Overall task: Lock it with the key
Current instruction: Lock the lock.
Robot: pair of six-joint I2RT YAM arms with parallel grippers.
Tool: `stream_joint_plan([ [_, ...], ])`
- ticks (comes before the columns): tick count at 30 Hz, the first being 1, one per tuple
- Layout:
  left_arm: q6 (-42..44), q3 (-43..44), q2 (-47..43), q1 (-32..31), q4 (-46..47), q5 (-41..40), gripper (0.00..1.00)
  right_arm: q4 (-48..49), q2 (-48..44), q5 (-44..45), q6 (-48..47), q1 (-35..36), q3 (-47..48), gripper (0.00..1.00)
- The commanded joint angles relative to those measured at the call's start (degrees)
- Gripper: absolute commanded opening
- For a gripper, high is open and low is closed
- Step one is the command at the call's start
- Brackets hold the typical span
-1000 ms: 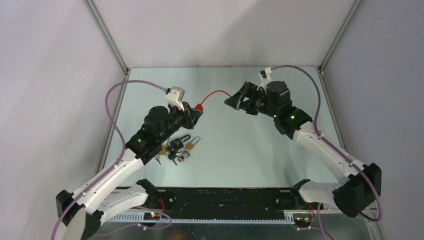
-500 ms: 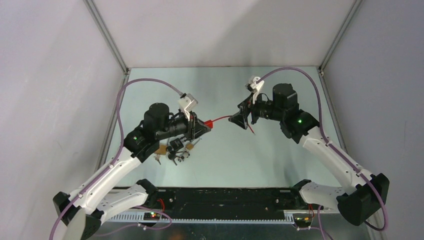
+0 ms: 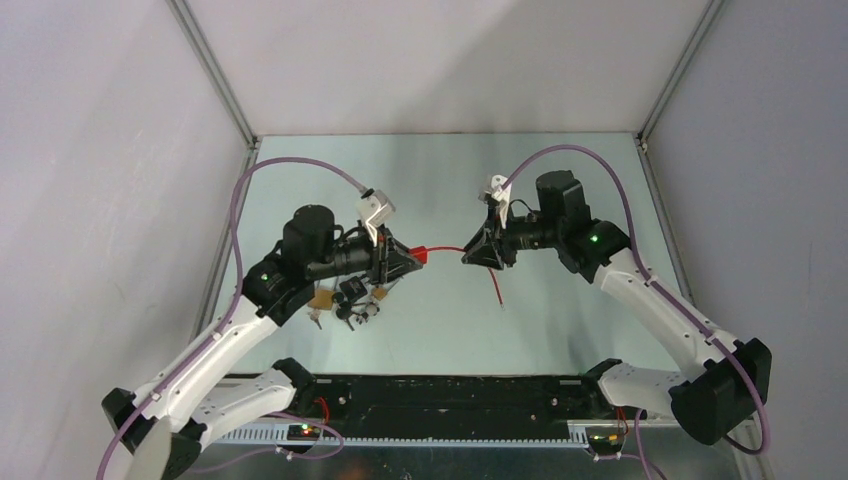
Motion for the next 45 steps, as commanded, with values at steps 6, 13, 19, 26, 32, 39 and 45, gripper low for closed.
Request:
stream_joint_plan([
  [6,0.5,3.0,-2.4,0.1,2.5,3.2,0.0,-2.3,-1.8,-1.4,-1.1,-1.4,0.0,0.29],
  [13,0.2,2.8,-3.6,0.1,2.5,5.2,0.0,-2.5,-1.3,-1.1,-2.6,-1.5,0.0,0.58],
  [19,-0.4,3.4,-3.3,0.1,2.6,6.6,0.0,-2.5,-1.3,-1.8,-2.4,-1.5,0.1,0.21],
  [26,1.8,2.2,-2.4,0.1,2.5,6.8,0.63,1.1,-3.7,3.8,-1.0,-0.8,0.1,0.0],
  [32,5.6,2.6,0.7,0.1,2.5,4.1,0.9,1.6,-6.3,7.3,-1.5,-0.6,0.3,0.0],
  [39,12.5,5.0,4.1,0.2,0.5,-1.0,0.94,-3.8,-6.8,7.4,-3.5,-0.4,2.5,0.0],
  [45,21.8,11.2,6.4,0.2,-9.7,-3.7,0.95,-7.5,-7.3,7.3,-6.2,0.3,2.6,0.0],
])
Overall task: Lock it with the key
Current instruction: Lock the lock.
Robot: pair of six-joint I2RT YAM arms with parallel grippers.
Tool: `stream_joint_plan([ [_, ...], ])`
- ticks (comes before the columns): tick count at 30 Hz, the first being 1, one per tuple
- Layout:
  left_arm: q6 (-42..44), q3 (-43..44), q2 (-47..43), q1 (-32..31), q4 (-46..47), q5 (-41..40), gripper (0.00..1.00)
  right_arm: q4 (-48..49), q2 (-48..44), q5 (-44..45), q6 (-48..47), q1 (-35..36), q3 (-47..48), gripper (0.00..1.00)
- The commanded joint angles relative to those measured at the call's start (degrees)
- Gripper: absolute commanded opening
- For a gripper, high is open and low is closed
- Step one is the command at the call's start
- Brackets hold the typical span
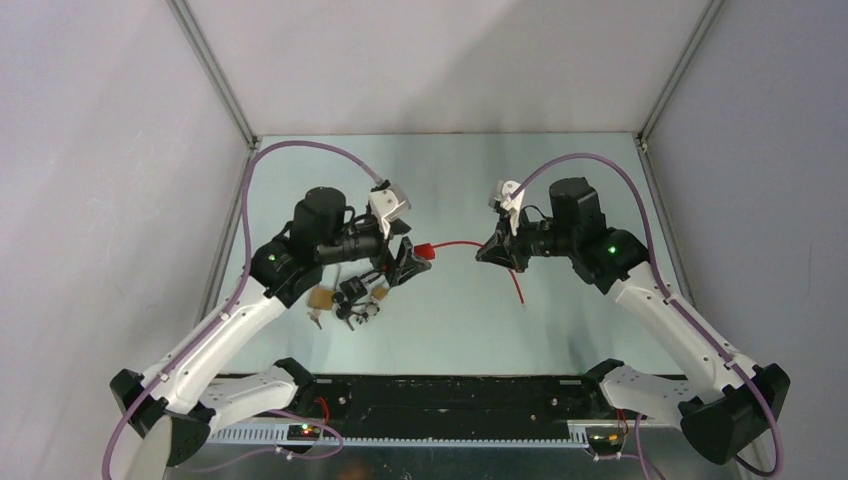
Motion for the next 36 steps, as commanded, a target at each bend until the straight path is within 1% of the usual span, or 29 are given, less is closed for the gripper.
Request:
stream_joint_plan([
  [1,10.0,6.3,0.8,0.2,-7.9,-2.3,0.96,-1.9,-1.7,0.0,-3.0,1.0,2.8,0.0],
  [5,14.8,8.9,2.7,0.2,-13.8,-0.3,0.98,-2.4,-1.9,-0.4,-3.6,1.9,2.9,0.0],
  [9,16.6,8.9,4.4,0.2,-16.2,6.0,0.97,-2.9,-1.9,-0.8,-3.8,2.7,3.2,0.0],
  [11,16.6,8.6,5.4,0.2,-16.3,10.2,0.91,-3.0,-2.0,-0.9,-3.8,3.0,3.3,0.0],
  [12,16.4,8.5,6.0,0.2,-16.3,11.0,0.85,-2.9,-2.0,-0.9,-3.8,3.1,3.3,0.0],
  [14,16.3,8.4,7.1,0.2,-16.3,13.3,0.79,-2.9,-2.1,-1.1,-3.8,3.3,3.4,0.0],
  [15,16.2,8.5,7.5,0.2,-16.4,14.4,0.78,-2.9,-2.1,-1.4,-3.8,3.4,3.4,0.0],
  [22,16.0,9.3,10.0,0.2,-16.4,15.6,0.67,-3.2,-1.8,-1.3,-3.8,4.0,3.9,0.0],
  [27,16.1,9.3,10.5,0.2,-16.5,16.3,0.51,-3.1,-1.9,-1.3,-3.8,4.3,3.9,0.0],
  [32,16.2,9.4,10.2,0.2,-16.6,16.4,0.42,-3.2,-1.9,-1.3,-4.0,4.4,3.9,0.0],
  [34,16.2,9.6,10.2,0.2,-16.5,16.4,0.36,-3.2,-1.9,-1.3,-4.0,4.4,4.0,0.0],
  [36,16.2,9.6,10.1,0.2,-16.5,16.4,0.21,-3.3,-1.9,-1.2,-3.9,4.3,3.9,0.0],
])
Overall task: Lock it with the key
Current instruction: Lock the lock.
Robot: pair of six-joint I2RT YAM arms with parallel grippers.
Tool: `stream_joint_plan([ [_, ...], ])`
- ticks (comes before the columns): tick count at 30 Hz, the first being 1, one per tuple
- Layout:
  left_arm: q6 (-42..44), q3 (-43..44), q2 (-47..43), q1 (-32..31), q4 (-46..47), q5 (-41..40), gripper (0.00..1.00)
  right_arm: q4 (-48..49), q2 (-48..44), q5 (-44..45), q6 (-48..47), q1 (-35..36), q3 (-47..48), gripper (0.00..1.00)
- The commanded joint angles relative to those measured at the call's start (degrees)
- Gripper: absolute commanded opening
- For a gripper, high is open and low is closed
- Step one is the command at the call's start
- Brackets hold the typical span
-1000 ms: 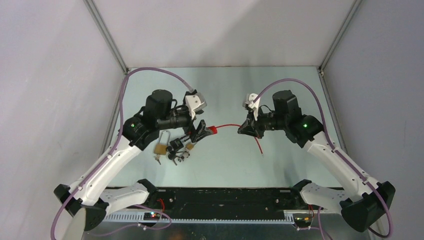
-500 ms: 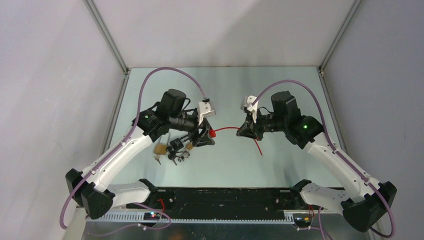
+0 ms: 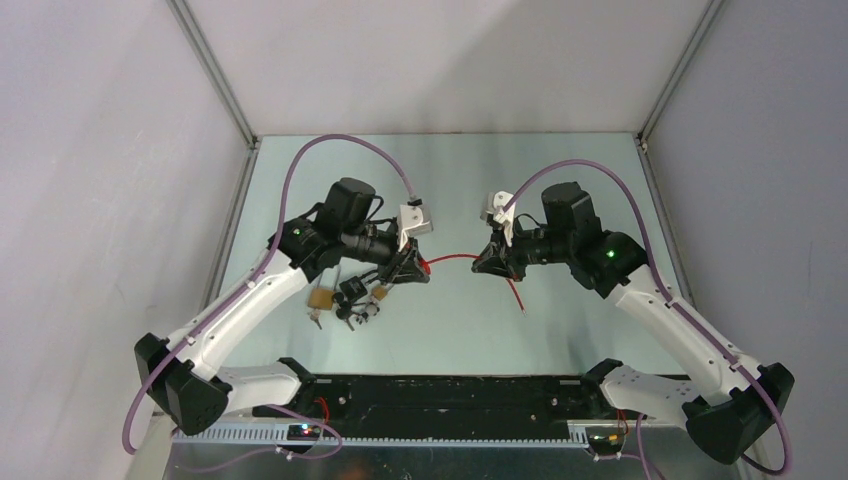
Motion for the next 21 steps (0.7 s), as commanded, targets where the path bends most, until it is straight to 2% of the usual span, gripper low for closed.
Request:
stream_joint_plan([
  [1,1.0,1.8,-0.4,0.1,0.3,1.7,0.17,1.0,-1.5,-0.9,-0.6,0.3,2.9,0.0],
  [2,0.9,1.8,-0.4,0.1,0.3,1.6,0.08,1.0,-1.5,-0.9,-0.7,0.3,2.9,0.0],
  [3,0.7,1.9,-0.5,0.1,0.2,0.7,0.04,1.0,-1.6,-0.9,-0.6,0.4,2.9,0.0],
  [5,0.0,2.4,-0.9,0.2,0.2,-1.6,0.0,1.2,-1.7,-0.4,0.0,0.3,2.9,0.0],
  [6,-0.2,3.1,-1.2,0.1,0.2,-2.5,0.0,1.3,-1.7,0.5,0.3,0.3,2.9,0.03],
  [7,-0.4,3.5,-1.8,0.1,0.4,-4.5,0.0,1.7,-1.7,1.1,1.1,0.3,2.9,0.12],
  [8,-0.9,4.4,-2.2,0.1,0.4,-5.8,0.0,1.9,-1.6,2.2,1.6,0.2,2.9,0.37],
  [10,-1.6,6.0,-2.9,0.1,0.4,-9.4,0.0,2.3,-1.4,3.8,2.9,0.0,2.8,0.71],
  [12,-1.9,6.9,-4.0,0.2,0.4,-12.7,0.0,2.7,-1.0,5.0,3.5,-0.4,2.6,0.81],
  [16,-1.2,6.8,-7.4,0.2,0.3,-17.6,0.0,2.9,-1.0,8.3,3.5,-1.0,2.4,0.81],
  [21,-0.1,6.4,-10.1,0.1,0.1,-21.7,0.0,2.3,-1.8,8.9,3.8,-2.8,2.3,0.76],
])
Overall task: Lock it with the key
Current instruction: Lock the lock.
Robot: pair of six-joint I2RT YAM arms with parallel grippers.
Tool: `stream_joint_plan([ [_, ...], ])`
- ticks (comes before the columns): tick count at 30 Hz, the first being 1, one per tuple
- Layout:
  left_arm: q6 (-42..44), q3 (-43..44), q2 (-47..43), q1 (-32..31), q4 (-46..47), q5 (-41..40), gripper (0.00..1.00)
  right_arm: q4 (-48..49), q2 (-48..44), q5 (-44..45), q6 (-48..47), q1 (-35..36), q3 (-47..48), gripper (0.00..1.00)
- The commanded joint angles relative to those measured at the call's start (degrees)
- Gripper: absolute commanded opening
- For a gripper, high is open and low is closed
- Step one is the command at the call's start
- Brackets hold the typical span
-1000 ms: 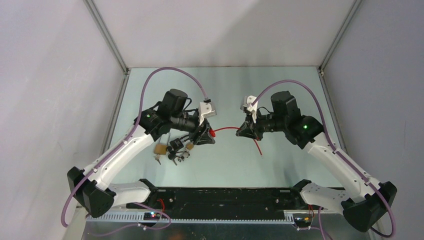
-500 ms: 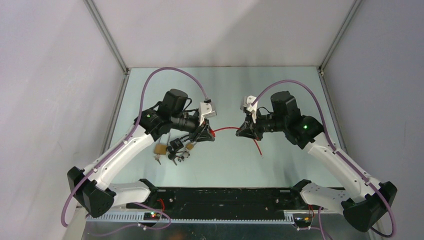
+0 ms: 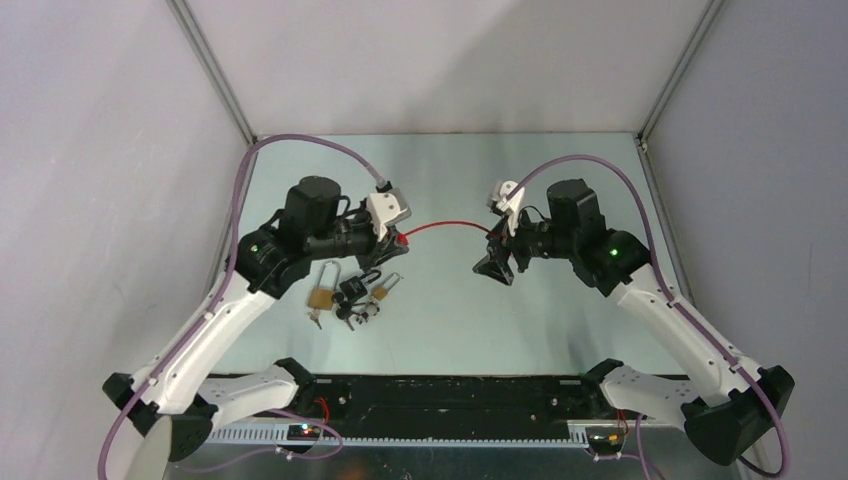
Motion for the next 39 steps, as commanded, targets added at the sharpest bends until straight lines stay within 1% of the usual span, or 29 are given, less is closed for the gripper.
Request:
stream_joint_plan([
  [1,0.8,2.1,-3.0,0.2,0.6,-5.0,0.0,1.1,-1.8,2.3,1.0,-1.5,2.0,0.75],
  [4,1.3,2.8,-3.6,0.1,-0.5,-6.1,0.0,2.2,-1.7,5.3,2.0,-1.8,2.1,0.72],
  [6,1.6,3.3,-4.0,0.1,-1.4,-6.7,0.0,3.2,-2.0,5.6,2.6,-1.8,2.1,0.68],
  [11,1.9,4.0,-4.6,0.1,-2.5,-7.9,0.0,4.2,-2.8,6.8,3.1,-1.9,2.0,0.62],
  [16,1.8,4.1,-5.3,0.1,-2.8,-7.6,0.0,4.0,-1.7,6.6,3.2,-1.9,2.0,0.49],
  [18,1.8,4.1,-5.6,0.1,-3.0,-7.5,0.0,4.1,-1.0,6.9,3.2,-1.9,2.0,0.46],
  [23,1.9,3.9,-6.0,0.2,-3.2,-6.8,0.0,4.8,0.3,7.9,3.5,-1.9,2.0,0.44],
  [26,2.1,3.9,-6.4,0.1,-3.5,-4.8,0.0,5.8,1.0,8.6,3.8,-1.9,2.0,0.43],
  [28,2.2,3.9,-6.7,0.1,-3.5,-4.2,0.0,6.1,1.3,9.1,4.1,-2.0,2.0,0.41],
  [30,2.3,3.9,-6.8,0.1,-3.6,-4.3,0.0,6.4,1.4,9.1,4.3,-1.9,2.0,0.33],
  [31,2.2,3.9,-6.9,0.1,-3.6,-4.3,0.0,6.4,1.5,8.8,4.4,-1.9,2.0,0.24],
  [32,2.2,4.0,-6.8,0.0,-3.6,-4.4,0.0,6.6,1.5,8.4,4.6,-1.9,2.0,0.19],
  [33,2.1,3.9,-6.8,0.1,-3.6,-4.3,0.0,6.7,1.5,8.1,4.6,-1.9,2.0,0.06],
  [34,2.1,3.9,-6.8,0.1,-3.6,-4.1,0.0,6.9,1.5,7.8,4.9,-1.9,2.0,0.02],
  [35,2.0,3.9,-6.8,0.1,-3.5,-3.6,0.0,6.9,1.5,7.3,5.3,-1.8,2.0,0.0],
  [38,1.1,4.3,-6.3,0.0,-3.4,-1.2,0.0,8.2,1.4,3.7,7.1,-1.6,2.0,0.0],
  [39,0.5,4.6,-5.6,0.0,-3.2,1.0,0.0,10.5,1.2,2.9,10.0,-1.6,2.0,0.0],
])
